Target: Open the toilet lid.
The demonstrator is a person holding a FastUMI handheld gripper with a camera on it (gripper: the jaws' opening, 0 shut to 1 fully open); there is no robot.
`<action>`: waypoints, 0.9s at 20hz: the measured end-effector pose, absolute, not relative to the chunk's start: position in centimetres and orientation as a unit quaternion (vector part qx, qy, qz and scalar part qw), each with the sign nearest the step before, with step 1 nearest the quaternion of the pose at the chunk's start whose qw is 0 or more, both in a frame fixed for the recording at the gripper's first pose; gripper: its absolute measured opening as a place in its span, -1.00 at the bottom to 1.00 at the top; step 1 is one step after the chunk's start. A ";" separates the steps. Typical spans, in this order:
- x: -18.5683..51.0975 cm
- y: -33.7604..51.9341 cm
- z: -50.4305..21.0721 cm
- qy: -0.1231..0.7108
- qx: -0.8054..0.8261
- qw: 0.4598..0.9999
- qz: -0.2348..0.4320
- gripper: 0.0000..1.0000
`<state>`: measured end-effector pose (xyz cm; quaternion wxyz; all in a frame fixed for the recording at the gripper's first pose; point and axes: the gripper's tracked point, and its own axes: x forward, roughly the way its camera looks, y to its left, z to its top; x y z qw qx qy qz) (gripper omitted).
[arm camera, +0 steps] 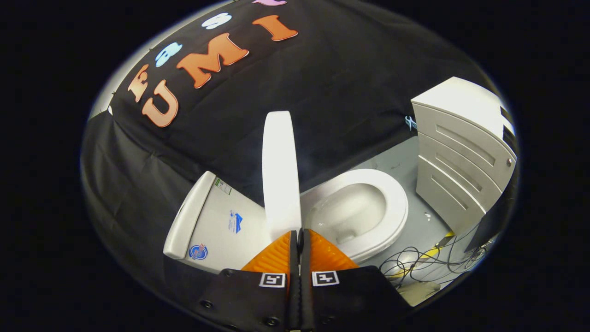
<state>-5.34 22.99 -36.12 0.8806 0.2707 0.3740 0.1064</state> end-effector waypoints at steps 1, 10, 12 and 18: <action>-5.4 23.6 -35.7 0.371 0.265 0.884 0.107 -0.85; -6.4 29.9 -32.1 0.334 0.172 0.919 0.122 -0.84; -6.7 31.6 -31.3 0.326 0.153 0.924 0.129 -0.84; -7.4 35.9 -30.1 0.308 0.104 0.937 0.130 -0.84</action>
